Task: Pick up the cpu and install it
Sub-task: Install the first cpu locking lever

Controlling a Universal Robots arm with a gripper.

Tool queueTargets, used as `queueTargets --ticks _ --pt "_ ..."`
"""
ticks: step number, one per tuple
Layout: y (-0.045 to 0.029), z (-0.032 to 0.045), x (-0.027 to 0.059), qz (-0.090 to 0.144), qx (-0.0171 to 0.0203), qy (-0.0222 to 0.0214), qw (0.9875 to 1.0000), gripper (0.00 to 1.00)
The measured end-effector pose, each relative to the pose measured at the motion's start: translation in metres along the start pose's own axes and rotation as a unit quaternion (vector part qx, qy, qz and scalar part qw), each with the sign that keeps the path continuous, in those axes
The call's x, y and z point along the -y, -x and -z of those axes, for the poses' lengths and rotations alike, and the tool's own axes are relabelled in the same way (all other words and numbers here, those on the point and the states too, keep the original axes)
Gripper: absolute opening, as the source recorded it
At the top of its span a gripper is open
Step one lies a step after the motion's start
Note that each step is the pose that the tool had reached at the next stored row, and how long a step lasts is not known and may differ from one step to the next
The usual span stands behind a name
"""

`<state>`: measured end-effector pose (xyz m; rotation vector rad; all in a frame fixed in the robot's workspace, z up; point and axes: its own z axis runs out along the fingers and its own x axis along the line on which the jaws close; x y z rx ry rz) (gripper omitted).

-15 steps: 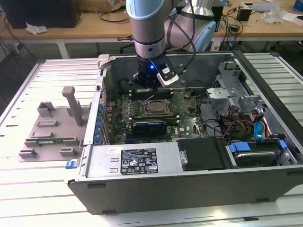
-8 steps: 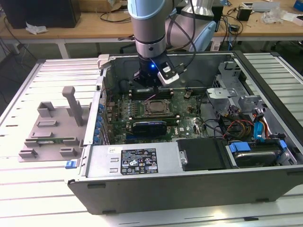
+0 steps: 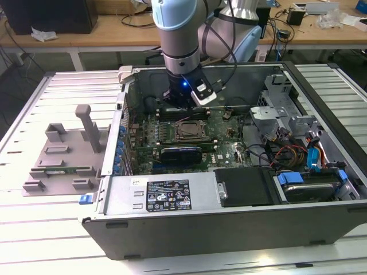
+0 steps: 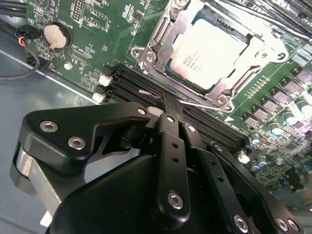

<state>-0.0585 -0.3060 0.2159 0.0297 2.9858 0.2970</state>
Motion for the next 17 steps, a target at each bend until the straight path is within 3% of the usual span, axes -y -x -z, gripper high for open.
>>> queueTargets --ticks 2,5,8,14,17 --pt "-0.0039 -0.0019 -0.0016 0.001 0.0049 -0.0007 1.0000 0.11" --pt "-0.0077 -0.0039 -0.0019 0.002 0.0089 -0.0036 1.0000 0.11" --pt "-0.0082 -0.0070 -0.0012 0.003 0.0103 -0.0071 0.9999 0.11" --pt "-0.0082 -0.0071 -0.0012 0.002 0.0104 -0.0073 0.9999 0.11" --pt "-0.0082 -0.0074 -0.0012 -0.027 0.0161 -0.0118 0.9994 0.11"
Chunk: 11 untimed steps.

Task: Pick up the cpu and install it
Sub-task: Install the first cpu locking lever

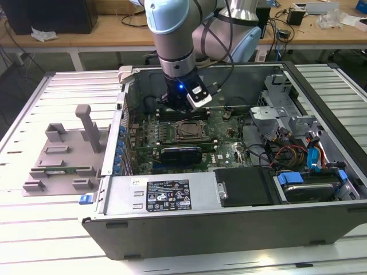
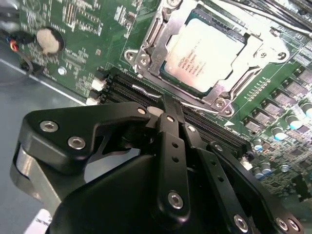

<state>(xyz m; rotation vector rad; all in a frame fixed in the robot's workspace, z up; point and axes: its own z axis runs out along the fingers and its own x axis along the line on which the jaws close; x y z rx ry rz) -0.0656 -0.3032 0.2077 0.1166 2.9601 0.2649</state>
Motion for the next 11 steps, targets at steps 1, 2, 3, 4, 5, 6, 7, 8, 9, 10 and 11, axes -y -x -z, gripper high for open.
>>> queueTargets --ticks 1,2,3,4,5,6,7,8,9,10,11 --pt "0.0000 -0.0001 0.0000 -0.008 0.0015 -0.0013 1.0000 0.11" --pt "0.0000 -0.0002 0.0000 -0.019 0.0036 -0.0032 0.9998 0.11" --pt "0.0001 -0.0002 -0.0002 -0.023 0.0043 -0.0040 0.9997 0.11" --pt "0.0001 -0.0002 -0.0002 -0.023 0.0044 -0.0040 0.9997 0.11" --pt "0.0001 -0.0002 -0.0002 -0.023 0.0044 -0.0040 0.9997 0.11" --pt "0.0000 -0.0004 -0.0010 -0.023 0.0044 -0.0041 0.9997 0.11" --pt "-0.0002 -0.0009 -0.0037 -0.023 0.0044 -0.0039 0.9997 0.11" --pt "-0.0004 -0.0011 -0.0052 -0.023 0.0044 -0.0040 0.9997 0.11" --pt "-0.0004 -0.0013 -0.0059 -0.023 0.0044 -0.0040 0.9997 0.11" --pt "-0.0009 -0.0038 -0.0056 -0.023 0.0047 -0.0071 0.9997 0.11" --pt "-0.0011 -0.0052 -0.0053 -0.022 0.0047 -0.0093 0.9997 0.11"
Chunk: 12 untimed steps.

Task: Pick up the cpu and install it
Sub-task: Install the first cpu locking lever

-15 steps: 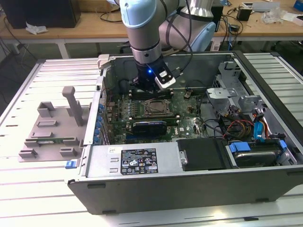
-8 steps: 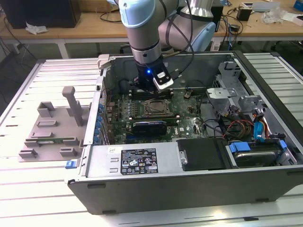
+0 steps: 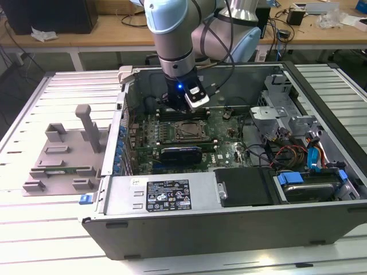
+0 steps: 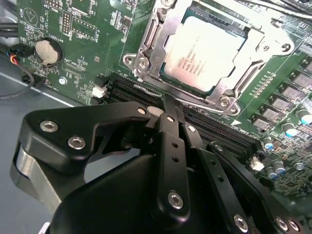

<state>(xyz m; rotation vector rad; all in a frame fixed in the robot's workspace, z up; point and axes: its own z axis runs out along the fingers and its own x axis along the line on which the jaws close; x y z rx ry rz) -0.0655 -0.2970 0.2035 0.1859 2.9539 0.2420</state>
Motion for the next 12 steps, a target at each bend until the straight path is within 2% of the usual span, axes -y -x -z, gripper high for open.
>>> queueTargets --ticks 1,2,3,12 --pt "0.0000 -0.0002 0.0000 0.000 0.0001 0.0001 1.0000 0.11" --pt "-0.0001 -0.0004 0.0000 -0.004 0.0015 -0.0051 1.0000 0.11" --pt "-0.0001 -0.0011 -0.0002 -0.019 0.0050 -0.0129 0.9997 0.11" --pt "0.0000 -0.0026 -0.0042 -0.020 0.0051 -0.0130 0.9997 0.11"
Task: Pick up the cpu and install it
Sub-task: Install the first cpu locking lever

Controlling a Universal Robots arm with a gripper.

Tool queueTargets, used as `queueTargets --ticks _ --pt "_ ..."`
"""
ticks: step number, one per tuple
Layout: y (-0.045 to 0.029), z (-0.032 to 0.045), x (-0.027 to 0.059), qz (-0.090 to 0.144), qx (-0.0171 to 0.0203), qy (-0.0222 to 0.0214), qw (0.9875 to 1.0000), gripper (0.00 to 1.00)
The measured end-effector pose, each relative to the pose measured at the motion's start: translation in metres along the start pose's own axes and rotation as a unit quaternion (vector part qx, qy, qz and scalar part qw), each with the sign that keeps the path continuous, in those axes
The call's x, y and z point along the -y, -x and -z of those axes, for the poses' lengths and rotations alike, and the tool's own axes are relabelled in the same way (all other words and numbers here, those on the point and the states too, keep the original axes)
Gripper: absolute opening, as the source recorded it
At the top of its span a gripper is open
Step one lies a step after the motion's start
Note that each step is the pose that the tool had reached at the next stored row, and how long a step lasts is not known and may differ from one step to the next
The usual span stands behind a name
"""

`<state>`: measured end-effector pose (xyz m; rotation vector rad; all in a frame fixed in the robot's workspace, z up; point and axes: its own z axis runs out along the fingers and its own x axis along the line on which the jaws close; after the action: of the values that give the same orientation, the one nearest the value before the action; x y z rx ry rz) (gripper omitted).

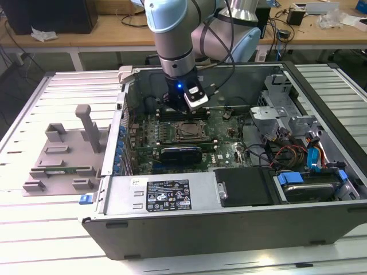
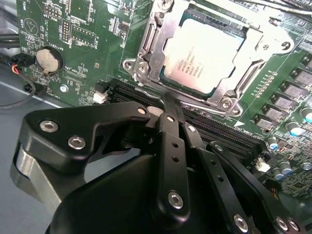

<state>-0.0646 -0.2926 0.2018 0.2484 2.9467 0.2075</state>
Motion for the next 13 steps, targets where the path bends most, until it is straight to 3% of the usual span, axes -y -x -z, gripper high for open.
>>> queueTargets --ticks 3,7,13 --pt "-0.0001 -0.0004 -0.0003 0.000 0.0002 0.0001 1.0000 0.11" --pt "-0.0005 -0.0020 -0.0005 -0.002 0.0040 0.0003 1.0000 0.11" --pt "-0.0009 -0.0026 -0.0017 -0.003 0.0060 0.0002 1.0000 0.11"
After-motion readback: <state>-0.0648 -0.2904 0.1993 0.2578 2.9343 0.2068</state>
